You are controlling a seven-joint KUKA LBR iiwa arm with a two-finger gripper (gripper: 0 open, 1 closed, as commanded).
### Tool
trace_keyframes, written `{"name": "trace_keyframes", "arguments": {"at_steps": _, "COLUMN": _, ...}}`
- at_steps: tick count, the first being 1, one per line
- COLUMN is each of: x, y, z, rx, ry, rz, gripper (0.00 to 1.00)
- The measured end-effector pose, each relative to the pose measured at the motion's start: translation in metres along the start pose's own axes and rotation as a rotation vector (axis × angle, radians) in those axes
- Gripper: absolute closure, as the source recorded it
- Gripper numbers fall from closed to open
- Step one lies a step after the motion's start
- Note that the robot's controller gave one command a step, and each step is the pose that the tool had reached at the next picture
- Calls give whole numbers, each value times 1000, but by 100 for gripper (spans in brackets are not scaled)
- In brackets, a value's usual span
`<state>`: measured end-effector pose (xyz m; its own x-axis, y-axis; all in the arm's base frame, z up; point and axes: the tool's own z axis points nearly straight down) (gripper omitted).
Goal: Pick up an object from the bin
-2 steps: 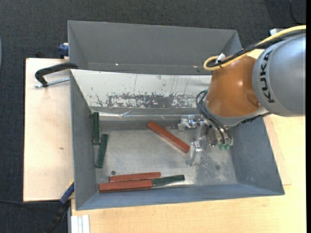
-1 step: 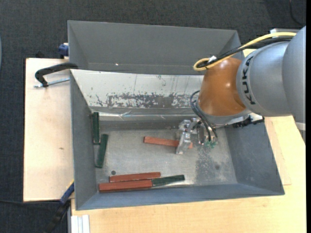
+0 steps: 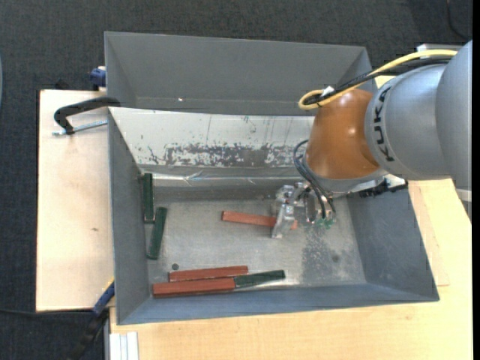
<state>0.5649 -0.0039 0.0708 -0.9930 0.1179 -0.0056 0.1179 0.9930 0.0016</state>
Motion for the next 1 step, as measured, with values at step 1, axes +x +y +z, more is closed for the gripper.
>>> {"name": "trace_keyframes", "arguments": {"at_steps": 1, "x": 0, "y": 16, "z": -144, "rx": 0, "ry": -2, "rz": -31, "gripper": 100}}
